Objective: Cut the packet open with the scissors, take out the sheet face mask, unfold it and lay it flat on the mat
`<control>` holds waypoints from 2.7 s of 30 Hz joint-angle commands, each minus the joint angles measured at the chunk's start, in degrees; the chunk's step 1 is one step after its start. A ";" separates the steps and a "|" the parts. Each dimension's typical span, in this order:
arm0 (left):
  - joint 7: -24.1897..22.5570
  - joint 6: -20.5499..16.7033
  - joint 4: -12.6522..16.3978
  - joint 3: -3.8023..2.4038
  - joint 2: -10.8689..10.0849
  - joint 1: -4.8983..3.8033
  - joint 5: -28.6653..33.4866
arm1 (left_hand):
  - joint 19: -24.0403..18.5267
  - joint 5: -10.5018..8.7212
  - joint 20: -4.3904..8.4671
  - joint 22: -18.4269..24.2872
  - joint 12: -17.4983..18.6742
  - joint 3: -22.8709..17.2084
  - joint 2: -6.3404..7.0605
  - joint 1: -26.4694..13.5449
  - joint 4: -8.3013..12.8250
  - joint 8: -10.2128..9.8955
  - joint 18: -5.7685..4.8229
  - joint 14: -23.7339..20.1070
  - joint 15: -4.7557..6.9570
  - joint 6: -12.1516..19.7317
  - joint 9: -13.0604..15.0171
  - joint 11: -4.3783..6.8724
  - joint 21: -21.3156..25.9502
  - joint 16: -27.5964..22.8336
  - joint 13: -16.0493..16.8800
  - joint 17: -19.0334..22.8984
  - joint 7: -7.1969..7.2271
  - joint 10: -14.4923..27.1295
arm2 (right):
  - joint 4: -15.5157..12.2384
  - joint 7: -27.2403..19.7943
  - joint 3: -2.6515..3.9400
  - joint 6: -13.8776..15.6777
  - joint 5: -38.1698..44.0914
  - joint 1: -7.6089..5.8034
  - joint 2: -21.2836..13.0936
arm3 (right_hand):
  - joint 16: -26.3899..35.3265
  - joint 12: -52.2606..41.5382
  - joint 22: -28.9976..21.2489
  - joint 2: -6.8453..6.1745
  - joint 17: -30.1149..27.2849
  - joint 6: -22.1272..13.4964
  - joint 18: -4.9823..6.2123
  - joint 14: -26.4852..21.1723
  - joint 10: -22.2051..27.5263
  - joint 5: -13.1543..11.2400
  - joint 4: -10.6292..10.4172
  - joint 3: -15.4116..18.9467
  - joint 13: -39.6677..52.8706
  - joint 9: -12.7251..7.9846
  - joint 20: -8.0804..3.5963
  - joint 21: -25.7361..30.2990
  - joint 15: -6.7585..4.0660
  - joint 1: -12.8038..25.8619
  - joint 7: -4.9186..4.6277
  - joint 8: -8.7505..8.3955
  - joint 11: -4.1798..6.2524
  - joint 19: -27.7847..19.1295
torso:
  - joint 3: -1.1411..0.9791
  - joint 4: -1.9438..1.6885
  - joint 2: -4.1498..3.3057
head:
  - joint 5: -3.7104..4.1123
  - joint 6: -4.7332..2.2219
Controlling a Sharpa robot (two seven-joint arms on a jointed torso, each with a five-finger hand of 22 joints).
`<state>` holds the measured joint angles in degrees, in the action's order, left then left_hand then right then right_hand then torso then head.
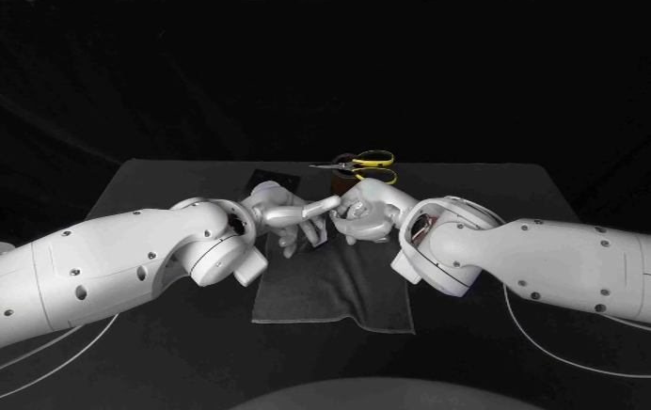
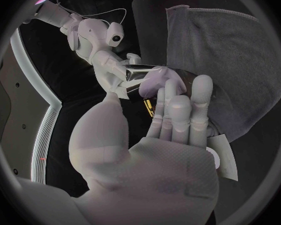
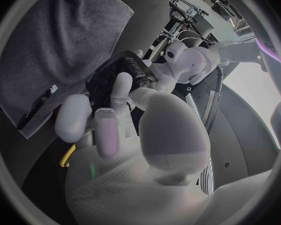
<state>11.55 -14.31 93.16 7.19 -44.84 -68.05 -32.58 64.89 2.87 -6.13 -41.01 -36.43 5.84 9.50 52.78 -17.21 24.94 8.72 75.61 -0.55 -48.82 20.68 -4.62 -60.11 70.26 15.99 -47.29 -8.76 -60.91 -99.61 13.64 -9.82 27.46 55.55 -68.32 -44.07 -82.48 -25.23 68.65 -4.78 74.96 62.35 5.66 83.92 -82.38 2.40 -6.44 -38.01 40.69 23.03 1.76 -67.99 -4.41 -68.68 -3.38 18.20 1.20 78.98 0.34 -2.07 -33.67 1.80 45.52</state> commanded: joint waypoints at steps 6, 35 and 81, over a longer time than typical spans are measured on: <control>-0.49 0.62 0.31 0.01 0.16 0.02 0.06 | -0.10 0.02 0.42 -0.62 -1.01 -10.61 -3.45 10.66 0.32 2.82 0.34 0.22 0.60 -1.86 0.99 0.79 -0.21 -0.49 0.99 -1.61 0.81 -0.32 | 0.05 -0.46 0.10 -0.19 0.83 0.02 0.29 | -0.32 -0.21 0.05 0.70 3.87 0.41 -0.34 3.75 -0.38 0.38 0.33 0.09 0.05 1.60 -0.12 -0.09 -0.33 0.03 0.11 1.00 0.00 0.19 | -0.07 0.09 0.04 | -0.20 0.08; -1.91 0.12 1.25 -0.07 -1.69 0.03 2.92 | 0.52 0.10 1.35 -4.17 -4.04 -48.66 4.04 13.75 4.14 9.46 -0.09 1.96 1.60 -0.58 1.02 1.98 -2.20 0.43 2.33 -8.54 1.96 0.05 | 2.78 0.77 0.09 -0.05 2.51 0.32 0.05 | -0.44 -0.16 0.24 0.94 4.05 0.35 -0.38 3.77 -0.41 0.39 0.72 0.01 0.09 1.62 -0.16 -0.25 -0.35 -0.10 0.15 1.10 0.03 0.27 | 0.01 0.02 -0.01 | 0.03 0.34; 1.38 -2.49 1.17 -0.10 -2.02 0.03 -3.94 | 7.48 5.31 3.16 -19.29 -5.02 -63.19 2.40 14.31 19.95 14.58 -2.31 7.55 3.28 -4.08 -1.79 3.45 -13.86 5.34 2.06 -18.11 3.15 -4.19 | 1.55 4.66 0.09 4.43 13.00 0.37 -3.16 | -1.46 -0.28 1.97 1.43 5.61 0.52 -0.74 4.06 -1.08 0.42 2.89 -1.27 0.42 1.70 -0.28 -1.89 -0.47 -0.77 0.27 1.67 0.18 1.09 | 0.01 -0.01 0.05 | 0.07 0.66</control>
<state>11.48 -15.90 94.79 6.97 -46.49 -68.07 -35.45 71.88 7.84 -3.08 -60.25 -41.27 -52.28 11.84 67.62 -2.06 37.59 7.47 82.73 2.85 -52.49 18.82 -1.23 -73.66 75.37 18.07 -65.32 -5.61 -64.74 -98.82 15.57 -9.81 30.38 66.42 -67.84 -46.65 -83.83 -25.60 70.70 -4.52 74.92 62.35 5.63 84.00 -82.98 2.51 -5.66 -37.39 41.19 23.06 1.45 -69.73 -4.49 -68.48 -3.35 19.07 1.50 79.72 0.34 -2.07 -33.61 1.89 46.17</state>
